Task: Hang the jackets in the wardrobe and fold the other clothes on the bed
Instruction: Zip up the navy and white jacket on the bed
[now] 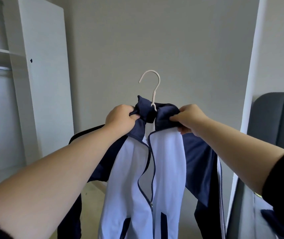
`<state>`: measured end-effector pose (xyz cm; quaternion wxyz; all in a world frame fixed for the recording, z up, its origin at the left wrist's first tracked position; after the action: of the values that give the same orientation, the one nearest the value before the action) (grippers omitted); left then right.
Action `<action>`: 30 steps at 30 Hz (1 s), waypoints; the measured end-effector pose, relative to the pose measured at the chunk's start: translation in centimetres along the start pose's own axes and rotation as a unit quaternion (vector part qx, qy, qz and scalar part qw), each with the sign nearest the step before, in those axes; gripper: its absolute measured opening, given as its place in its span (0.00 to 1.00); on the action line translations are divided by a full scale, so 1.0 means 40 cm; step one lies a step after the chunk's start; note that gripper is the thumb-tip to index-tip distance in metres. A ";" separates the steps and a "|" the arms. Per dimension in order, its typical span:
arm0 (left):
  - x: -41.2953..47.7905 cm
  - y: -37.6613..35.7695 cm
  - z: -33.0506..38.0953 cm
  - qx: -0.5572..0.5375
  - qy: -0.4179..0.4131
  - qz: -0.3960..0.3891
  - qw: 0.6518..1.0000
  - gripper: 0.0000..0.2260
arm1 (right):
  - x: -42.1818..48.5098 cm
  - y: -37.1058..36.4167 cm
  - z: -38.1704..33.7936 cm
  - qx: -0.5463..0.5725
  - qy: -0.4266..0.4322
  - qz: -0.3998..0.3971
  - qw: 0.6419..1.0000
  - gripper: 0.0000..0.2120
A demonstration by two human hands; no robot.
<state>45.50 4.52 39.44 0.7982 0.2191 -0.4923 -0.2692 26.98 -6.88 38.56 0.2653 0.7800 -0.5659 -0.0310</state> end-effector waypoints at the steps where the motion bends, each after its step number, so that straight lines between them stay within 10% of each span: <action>1: -0.002 0.000 -0.002 -0.003 0.001 0.002 1.000 0.15 | 0.004 0.005 0.006 -0.056 0.011 0.010 0.998 0.06; 4: -0.011 -0.004 -0.018 -0.024 0.011 -0.006 1.000 0.16 | -0.005 0.026 0.010 -0.301 0.064 0.034 0.951 0.06; 6: -0.017 -0.012 -0.024 -0.042 0.010 -0.019 0.999 0.15 | -0.022 0.020 -0.011 -0.378 0.166 0.054 0.909 0.23; 10: -0.013 -0.025 -0.020 -0.075 0.004 -0.044 0.996 0.15 | -0.047 -0.036 -0.024 -0.227 0.236 -0.049 0.943 0.03; 16: -0.028 -0.018 -0.045 -0.213 0.074 -0.084 0.971 0.16 | -0.009 0.006 0.036 -0.200 0.174 0.076 0.961 0.16; 18: -0.031 0.008 -0.074 -0.370 0.168 -0.022 0.914 0.11 | -0.004 0.027 0.058 -0.193 0.160 0.116 0.961 0.16; 21: -0.060 -0.030 -0.103 -0.589 0.333 -0.007 0.736 0.10 | -0.004 0.055 0.070 -0.171 0.158 0.170 0.957 0.15; 26: -0.073 -0.022 -0.129 -0.194 0.234 0.046 0.951 0.14 | -0.004 0.059 0.086 -0.176 0.156 0.168 0.957 0.16; 30: -0.051 -0.051 -0.073 -0.079 0.133 -0.053 0.986 0.21 | -0.014 0.041 0.099 -0.194 0.173 0.170 0.950 0.12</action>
<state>46.96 4.54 35.62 0.8559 0.2149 -0.3464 -0.3181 23.98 -8.24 35.74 0.5068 0.5988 -0.6189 0.0405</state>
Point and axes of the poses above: each hand's wrist, its own x-axis towards the middle knuckle, its own y-axis out of the back of the hand, z = x × y, the point moved 7 cm from there along x, towards the middle knuckle, and after that the axes turned 2 degrees about x, right-handed, at the moved point
